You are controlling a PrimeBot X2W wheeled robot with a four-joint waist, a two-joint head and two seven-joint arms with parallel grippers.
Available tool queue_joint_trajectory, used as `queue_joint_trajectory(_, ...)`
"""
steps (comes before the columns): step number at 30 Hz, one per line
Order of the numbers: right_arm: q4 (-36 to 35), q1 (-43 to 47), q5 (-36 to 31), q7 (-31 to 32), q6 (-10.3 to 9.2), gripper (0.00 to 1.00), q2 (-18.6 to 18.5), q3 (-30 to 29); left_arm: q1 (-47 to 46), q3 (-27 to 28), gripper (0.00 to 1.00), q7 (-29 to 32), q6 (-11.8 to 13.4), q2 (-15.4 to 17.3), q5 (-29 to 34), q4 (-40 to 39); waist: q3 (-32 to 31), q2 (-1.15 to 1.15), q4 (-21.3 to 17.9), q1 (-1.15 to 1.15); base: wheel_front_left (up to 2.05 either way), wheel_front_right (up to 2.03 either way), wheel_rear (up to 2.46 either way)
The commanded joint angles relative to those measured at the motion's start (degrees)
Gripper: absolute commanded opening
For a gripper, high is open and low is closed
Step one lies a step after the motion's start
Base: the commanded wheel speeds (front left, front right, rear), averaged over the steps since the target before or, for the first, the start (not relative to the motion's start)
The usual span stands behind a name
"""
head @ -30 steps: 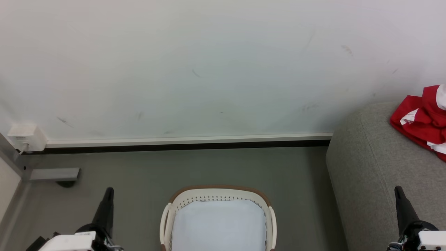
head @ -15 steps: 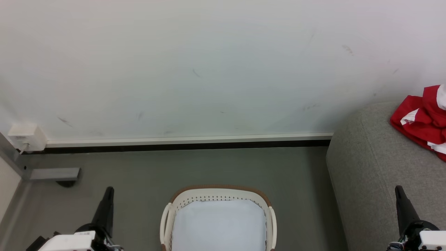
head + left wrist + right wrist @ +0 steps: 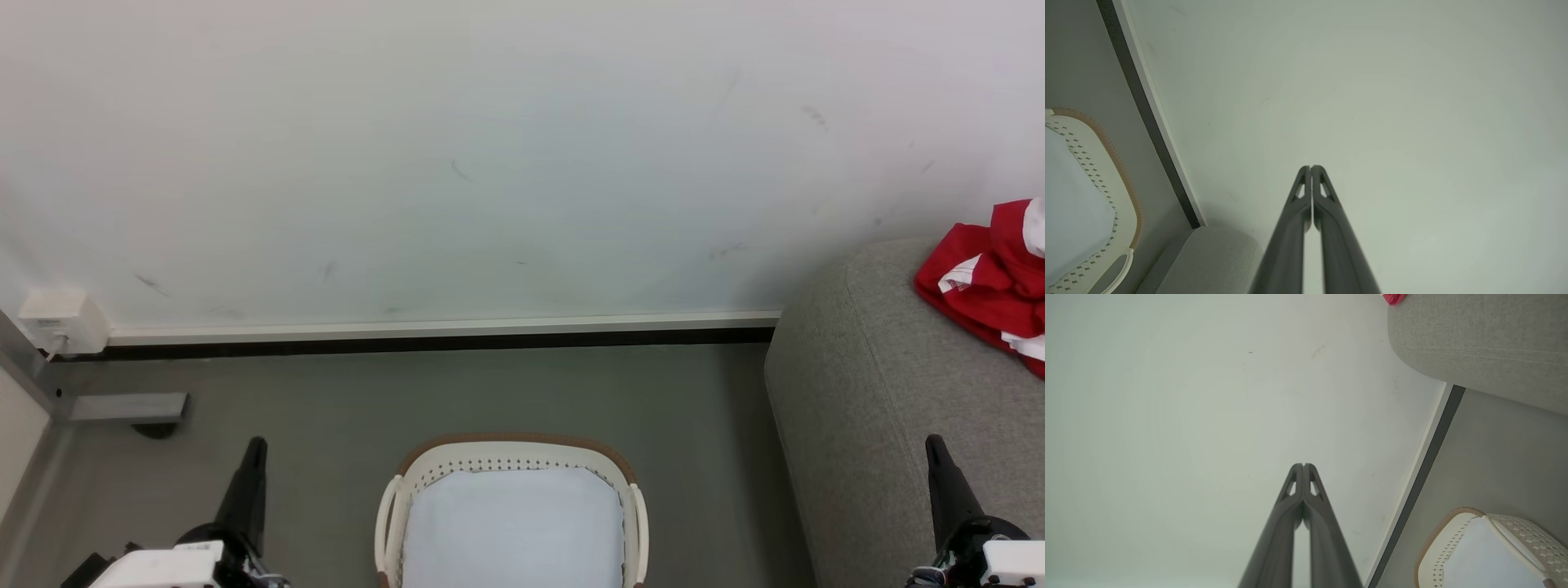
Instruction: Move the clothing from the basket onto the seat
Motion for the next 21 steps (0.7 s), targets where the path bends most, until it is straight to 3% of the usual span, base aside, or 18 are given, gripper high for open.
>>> queue_joint_trajectory(1, -0.3, -0.7, 0.1, 0.2, -0.12, 0.00, -0.4, -0.2, -0.5, 0.1, 0.00, 0.3, -0.2, 0.4, -0.8, -0.2, 0.0, 0.00, 0.0, 0.00, 0.00, 0.00, 0.00)
queue_joint_trajectory(21, -0.3, -0.7, 0.1, 0.1, -0.12, 0.00, -0.4, -0.2, -0.5, 0.1, 0.00, 0.2, -0.2, 0.4, -0.8, -0.2, 0.0, 0.00, 0.0, 0.00, 0.00, 0.00, 0.00)
